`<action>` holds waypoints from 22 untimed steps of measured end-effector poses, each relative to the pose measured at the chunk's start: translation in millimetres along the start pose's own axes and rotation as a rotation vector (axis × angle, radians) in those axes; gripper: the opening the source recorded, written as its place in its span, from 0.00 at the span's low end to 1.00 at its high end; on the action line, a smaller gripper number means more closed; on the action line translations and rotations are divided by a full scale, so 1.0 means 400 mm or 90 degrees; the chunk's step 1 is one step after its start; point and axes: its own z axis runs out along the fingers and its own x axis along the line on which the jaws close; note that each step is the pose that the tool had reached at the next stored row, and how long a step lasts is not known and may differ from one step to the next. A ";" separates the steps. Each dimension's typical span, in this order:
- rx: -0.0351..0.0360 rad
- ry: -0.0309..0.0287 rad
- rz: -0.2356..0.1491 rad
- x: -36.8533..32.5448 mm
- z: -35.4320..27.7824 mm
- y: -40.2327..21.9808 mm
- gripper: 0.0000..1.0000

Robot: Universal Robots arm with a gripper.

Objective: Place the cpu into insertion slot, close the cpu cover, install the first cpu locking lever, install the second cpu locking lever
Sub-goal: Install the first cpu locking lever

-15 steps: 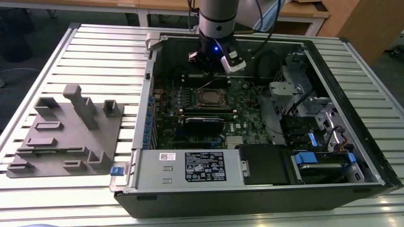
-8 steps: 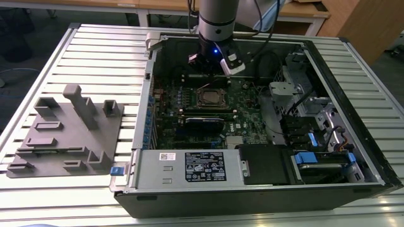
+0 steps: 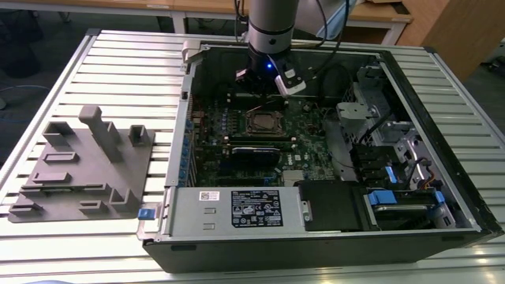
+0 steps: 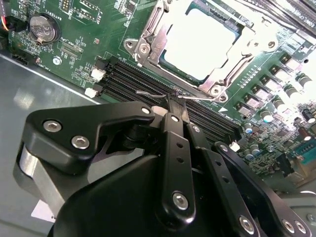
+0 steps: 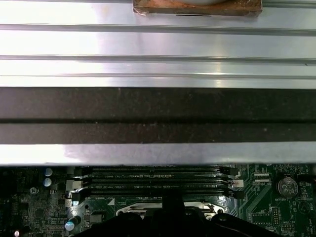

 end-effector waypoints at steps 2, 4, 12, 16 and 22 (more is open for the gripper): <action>0.0000 0.0000 0.000 0.000 0.000 0.000 0.11; 0.0000 0.0000 0.000 -0.001 0.000 0.000 0.11; 0.0001 -0.0004 0.002 -0.017 0.004 0.002 0.11; 0.0003 -0.0011 0.005 -0.024 0.005 0.003 0.11; 0.0022 -0.0058 0.033 -0.027 0.007 0.003 0.11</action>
